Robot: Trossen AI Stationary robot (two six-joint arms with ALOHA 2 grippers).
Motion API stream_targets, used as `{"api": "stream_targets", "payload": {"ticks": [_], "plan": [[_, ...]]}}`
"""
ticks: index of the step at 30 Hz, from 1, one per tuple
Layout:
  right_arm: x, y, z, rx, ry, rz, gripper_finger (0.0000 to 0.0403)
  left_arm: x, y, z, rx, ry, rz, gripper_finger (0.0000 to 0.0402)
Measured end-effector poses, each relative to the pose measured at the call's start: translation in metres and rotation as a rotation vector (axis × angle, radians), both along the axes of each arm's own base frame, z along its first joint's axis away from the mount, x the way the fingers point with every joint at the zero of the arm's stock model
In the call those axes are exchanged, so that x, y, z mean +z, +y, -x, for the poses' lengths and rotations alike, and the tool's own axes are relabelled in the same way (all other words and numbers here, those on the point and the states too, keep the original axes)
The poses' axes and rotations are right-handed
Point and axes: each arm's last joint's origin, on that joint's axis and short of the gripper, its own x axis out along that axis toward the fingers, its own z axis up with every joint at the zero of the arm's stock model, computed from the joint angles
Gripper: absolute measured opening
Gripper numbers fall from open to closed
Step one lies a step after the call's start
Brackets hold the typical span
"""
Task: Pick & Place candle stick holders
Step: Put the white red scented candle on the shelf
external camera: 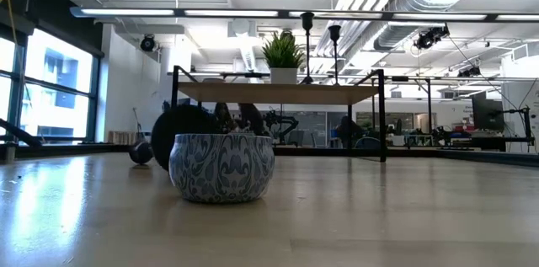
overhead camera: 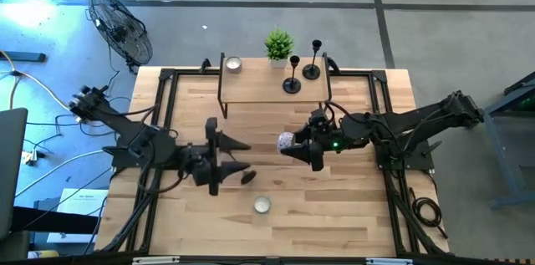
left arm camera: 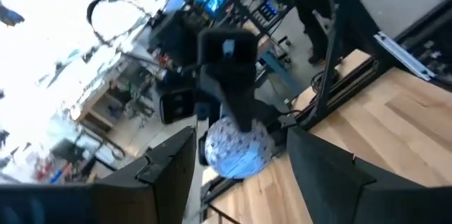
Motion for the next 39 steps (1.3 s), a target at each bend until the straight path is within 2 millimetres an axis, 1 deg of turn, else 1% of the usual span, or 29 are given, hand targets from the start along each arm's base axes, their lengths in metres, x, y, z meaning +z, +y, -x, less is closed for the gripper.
{"api": "stream_targets", "payload": {"ticks": [5,7,12,16,23,33,39], "plan": [[0.0,0.0,0.0,-0.002,0.0,-0.003,0.0288,0.0,-0.012,0.007,-0.058,0.007,-0.163,0.0218],[0.0,0.0,0.0,-0.003,0.0,-0.003,0.0288,0.0,-0.014,0.008,-0.065,0.009,-0.212,0.0218],[0.0,0.0,0.0,-0.014,0.0,-0.006,0.0288,0.0,-0.015,0.009,-0.063,0.01,-0.216,0.0218],[0.0,-0.001,0.0,-0.019,0.001,-0.023,0.0288,-0.001,-0.018,0.01,-0.08,0.011,-0.252,0.0218],[0.0,-0.001,0.0,-0.044,0.001,-0.025,0.0288,-0.002,-0.017,0.01,-0.07,0.023,-0.23,0.0218],[-0.001,-0.001,0.0,-0.049,0.006,-0.026,0.0288,0.0,-0.014,0.012,0.012,0.008,-0.055,0.0218],[-0.001,-0.001,0.0,-0.049,0.013,-0.023,0.0288,-0.002,-0.011,0.011,0.134,0.032,-0.105,0.0219]]}}
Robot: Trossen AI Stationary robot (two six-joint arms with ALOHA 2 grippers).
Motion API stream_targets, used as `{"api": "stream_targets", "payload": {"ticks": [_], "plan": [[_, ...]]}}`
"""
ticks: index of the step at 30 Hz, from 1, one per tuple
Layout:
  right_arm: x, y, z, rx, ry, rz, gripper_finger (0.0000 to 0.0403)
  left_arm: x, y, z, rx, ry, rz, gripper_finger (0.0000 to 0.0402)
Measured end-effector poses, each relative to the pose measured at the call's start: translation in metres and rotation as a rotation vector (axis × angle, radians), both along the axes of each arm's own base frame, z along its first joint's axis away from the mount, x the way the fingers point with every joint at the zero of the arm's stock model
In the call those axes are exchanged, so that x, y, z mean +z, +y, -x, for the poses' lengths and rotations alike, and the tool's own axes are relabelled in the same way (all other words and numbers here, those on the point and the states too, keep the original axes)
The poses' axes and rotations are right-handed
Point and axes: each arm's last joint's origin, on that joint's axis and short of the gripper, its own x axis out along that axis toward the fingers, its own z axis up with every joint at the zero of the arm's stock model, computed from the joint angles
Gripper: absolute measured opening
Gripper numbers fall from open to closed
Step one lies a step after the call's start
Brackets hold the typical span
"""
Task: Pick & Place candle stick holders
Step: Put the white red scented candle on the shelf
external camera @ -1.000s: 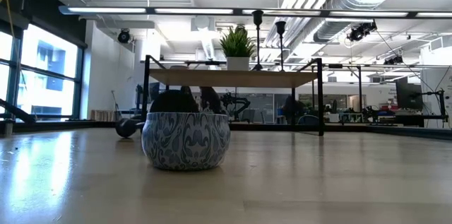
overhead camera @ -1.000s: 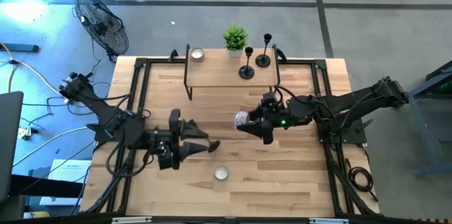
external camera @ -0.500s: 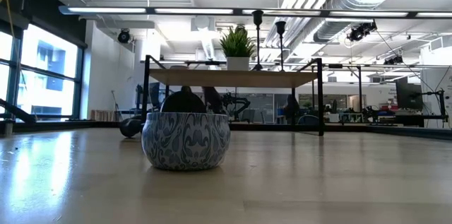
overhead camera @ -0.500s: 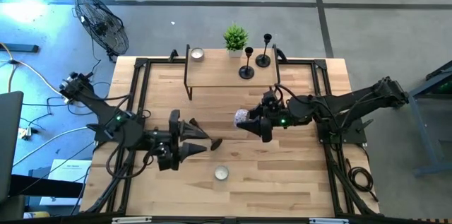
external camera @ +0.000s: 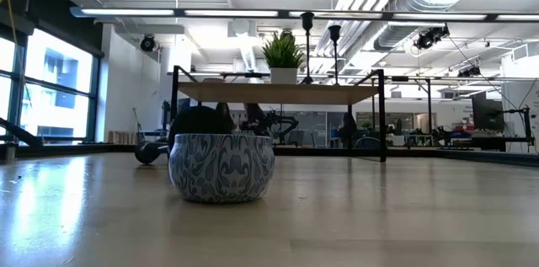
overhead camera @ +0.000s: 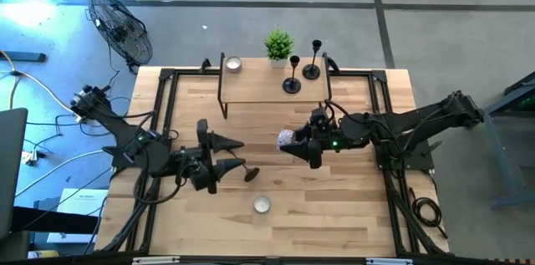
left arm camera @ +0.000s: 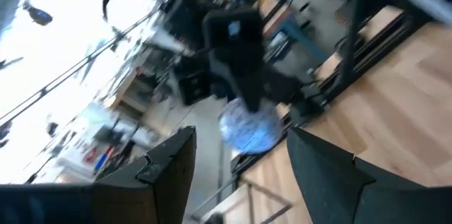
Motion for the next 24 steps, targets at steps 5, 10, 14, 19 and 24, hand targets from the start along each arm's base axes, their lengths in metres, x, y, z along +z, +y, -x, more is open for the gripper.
{"api": "stream_targets", "payload": {"ticks": [5,10,14,19,24], "plan": [[0.0,0.0,0.0,-0.001,0.002,0.001,0.0288,0.004,0.0,-0.001,0.027,-0.05,0.05,0.0219],[0.0,-0.001,0.0,-0.015,0.002,0.005,0.0288,0.011,0.0,0.0,0.023,-0.111,0.116,0.0219],[0.0,-0.001,0.0,-0.016,0.002,-0.002,0.0288,0.008,0.0,-0.001,0.022,-0.087,0.092,0.0219],[0.0,0.0,0.0,-0.015,0.004,-0.002,0.0288,0.005,0.0,-0.001,0.021,-0.059,0.07,0.0218],[-0.001,0.0,0.0,-0.001,0.006,-0.005,0.0288,0.004,-0.001,-0.001,-0.013,-0.052,0.068,0.0218]]}}
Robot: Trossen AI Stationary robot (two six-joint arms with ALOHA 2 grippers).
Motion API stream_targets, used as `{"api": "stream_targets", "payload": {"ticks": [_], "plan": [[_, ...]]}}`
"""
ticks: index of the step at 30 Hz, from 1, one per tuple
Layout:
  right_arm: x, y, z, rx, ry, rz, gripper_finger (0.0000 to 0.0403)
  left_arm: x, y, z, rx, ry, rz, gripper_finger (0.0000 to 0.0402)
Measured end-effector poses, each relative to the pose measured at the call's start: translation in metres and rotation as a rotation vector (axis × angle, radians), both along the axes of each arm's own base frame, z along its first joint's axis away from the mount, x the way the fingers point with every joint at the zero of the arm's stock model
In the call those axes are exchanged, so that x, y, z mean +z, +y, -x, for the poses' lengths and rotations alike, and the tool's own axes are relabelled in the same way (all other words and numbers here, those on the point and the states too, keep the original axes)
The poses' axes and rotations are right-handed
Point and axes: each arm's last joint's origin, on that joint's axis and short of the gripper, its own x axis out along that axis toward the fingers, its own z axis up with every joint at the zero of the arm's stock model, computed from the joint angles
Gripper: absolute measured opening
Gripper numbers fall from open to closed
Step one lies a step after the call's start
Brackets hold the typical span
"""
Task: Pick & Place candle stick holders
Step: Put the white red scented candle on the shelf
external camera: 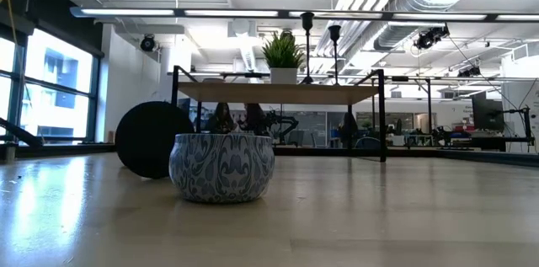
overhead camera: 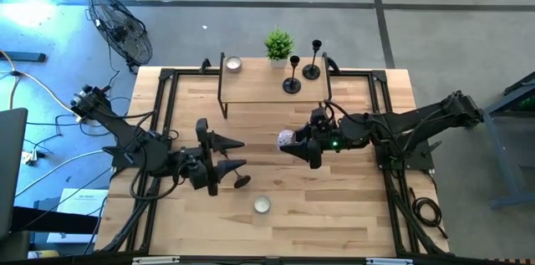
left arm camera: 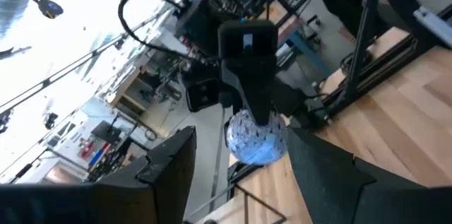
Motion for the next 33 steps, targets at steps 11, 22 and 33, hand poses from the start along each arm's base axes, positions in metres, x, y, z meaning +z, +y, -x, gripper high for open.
{"api": "stream_targets", "payload": {"ticks": [11,22,33], "plan": [[-0.0003,0.0003,0.0001,0.005,0.003,0.001,0.0288,0.0021,-0.0048,-0.0004,-0.167,-0.021,0.007,0.0218],[-0.0003,0.0007,0.0001,0.023,0.003,0.015,0.0288,0.0058,-0.0031,-0.0001,-0.12,-0.061,0.082,0.0218],[-0.0004,0.0008,0.0001,0.03,0.004,0.015,0.0288,0.0013,-0.0015,-0.0033,-0.206,-0.024,0.144,0.0302]]}}
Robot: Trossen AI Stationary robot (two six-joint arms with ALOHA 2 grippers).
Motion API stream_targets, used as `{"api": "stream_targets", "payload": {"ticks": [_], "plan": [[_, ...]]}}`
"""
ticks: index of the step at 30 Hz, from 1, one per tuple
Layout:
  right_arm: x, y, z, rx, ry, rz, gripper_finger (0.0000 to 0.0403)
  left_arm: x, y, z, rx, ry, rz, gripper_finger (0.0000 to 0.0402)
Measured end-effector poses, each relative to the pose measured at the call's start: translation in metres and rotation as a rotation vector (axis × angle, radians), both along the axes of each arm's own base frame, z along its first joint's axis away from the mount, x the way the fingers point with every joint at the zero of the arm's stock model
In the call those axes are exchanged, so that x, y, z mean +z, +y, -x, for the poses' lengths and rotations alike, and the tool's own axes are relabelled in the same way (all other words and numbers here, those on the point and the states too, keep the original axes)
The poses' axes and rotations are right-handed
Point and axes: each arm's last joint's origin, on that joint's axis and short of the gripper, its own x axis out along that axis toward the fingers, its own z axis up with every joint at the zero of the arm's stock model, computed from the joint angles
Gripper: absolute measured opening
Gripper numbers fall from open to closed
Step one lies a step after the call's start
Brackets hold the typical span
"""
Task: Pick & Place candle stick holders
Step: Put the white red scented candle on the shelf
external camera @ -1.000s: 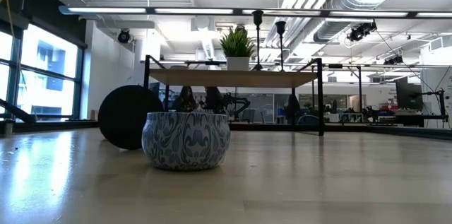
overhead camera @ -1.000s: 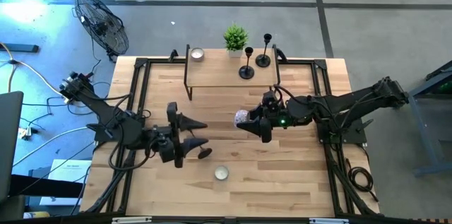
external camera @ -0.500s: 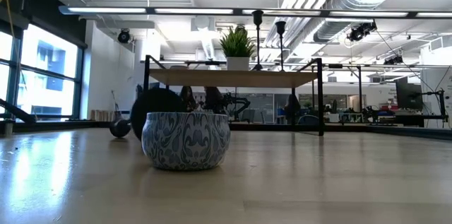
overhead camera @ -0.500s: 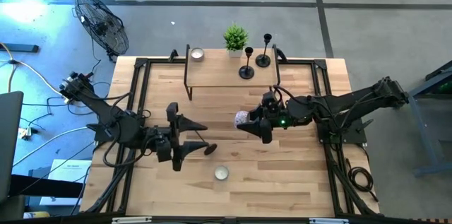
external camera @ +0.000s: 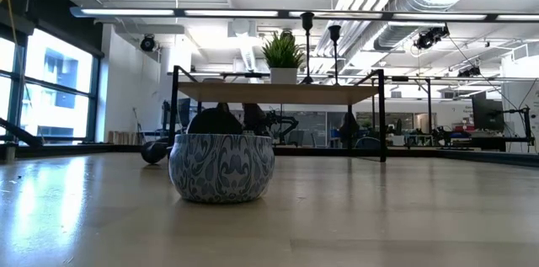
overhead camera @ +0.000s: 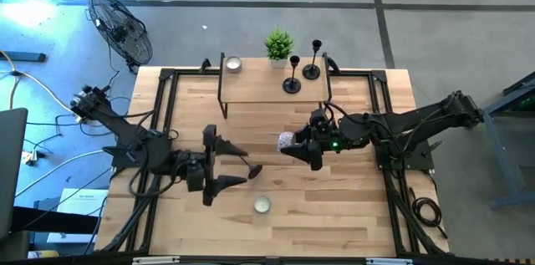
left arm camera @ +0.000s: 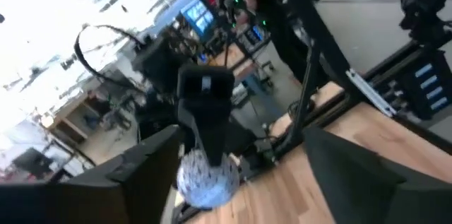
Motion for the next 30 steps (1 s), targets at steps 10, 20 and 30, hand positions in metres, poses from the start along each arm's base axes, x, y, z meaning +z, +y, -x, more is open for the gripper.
{"api": "stream_targets", "payload": {"ticks": [10,20,30], "plan": [[0.0,0.0,0.0,0.0,0.0,0.0,0.0288,0.0,0.0012,0.0006,0.011,0.005,0.017,0.0384],[0.0,0.0,0.0,0.0,0.0,0.0,0.0288,-0.0003,0.0037,-0.0008,0.026,0.007,0.024,0.0397],[0.0,-0.0001,0.0,0.003,-0.001,0.023,0.0288,-0.0011,0.0036,-0.0008,0.025,0.014,0.019,0.0397]]}}
